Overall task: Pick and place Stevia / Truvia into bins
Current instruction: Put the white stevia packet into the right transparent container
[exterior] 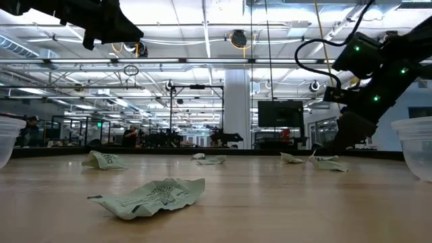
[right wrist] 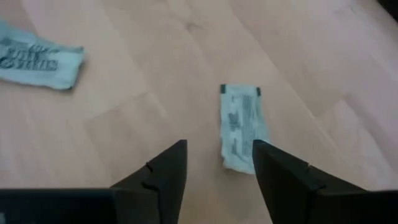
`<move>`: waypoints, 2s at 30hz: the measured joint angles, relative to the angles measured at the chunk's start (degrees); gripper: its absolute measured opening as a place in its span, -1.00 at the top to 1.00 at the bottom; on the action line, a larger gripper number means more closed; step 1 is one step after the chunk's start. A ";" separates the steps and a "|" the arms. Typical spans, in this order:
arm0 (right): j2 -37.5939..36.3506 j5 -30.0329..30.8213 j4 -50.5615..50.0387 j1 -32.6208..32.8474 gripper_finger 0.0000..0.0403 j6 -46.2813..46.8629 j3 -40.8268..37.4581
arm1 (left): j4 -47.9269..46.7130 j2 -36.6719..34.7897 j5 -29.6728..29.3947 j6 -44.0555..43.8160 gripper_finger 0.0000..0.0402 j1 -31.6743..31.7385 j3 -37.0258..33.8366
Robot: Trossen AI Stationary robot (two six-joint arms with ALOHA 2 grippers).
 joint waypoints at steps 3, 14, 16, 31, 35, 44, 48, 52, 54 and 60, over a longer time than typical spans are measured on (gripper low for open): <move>0.00 0.00 1.96 -2.01 0.15 -1.66 -1.78 | -0.01 0.00 0.00 0.21 0.55 0.00 0.00; -0.09 -1.84 6.09 -6.77 0.31 -2.94 -5.20 | -0.02 0.00 0.00 1.03 0.55 0.00 0.00; 0.05 -3.66 8.77 -6.83 0.30 -4.86 -5.36 | -0.02 0.00 0.00 1.10 0.55 0.00 0.00; 0.02 -6.27 13.70 -7.22 0.10 -13.23 -5.34 | -0.02 0.00 -0.05 1.43 0.55 0.00 0.00; 1.15 -9.25 18.90 -7.30 0.10 -14.45 -5.30 | 0.17 0.00 -0.09 3.25 0.55 0.00 0.00; 9.74 -9.18 22.64 -9.79 0.10 -14.53 -5.19 | 1.70 -0.02 -0.09 4.14 0.55 0.00 -0.02; 12.69 -8.76 23.71 -9.81 0.10 -14.34 -5.09 | 1.69 -0.02 -0.07 5.26 0.55 0.00 -0.02; 12.84 -8.64 23.77 -9.81 0.17 -14.32 -5.09 | 1.67 -0.01 -0.07 5.38 0.55 0.00 -0.02; 12.81 -7.59 23.74 -9.79 0.24 -14.20 -5.11 | 1.64 -0.02 -0.04 5.38 0.55 0.00 -0.02; 12.85 -4.89 23.62 -9.74 0.52 -11.91 -5.13 | 1.60 -0.02 -0.03 5.30 0.55 0.00 -0.02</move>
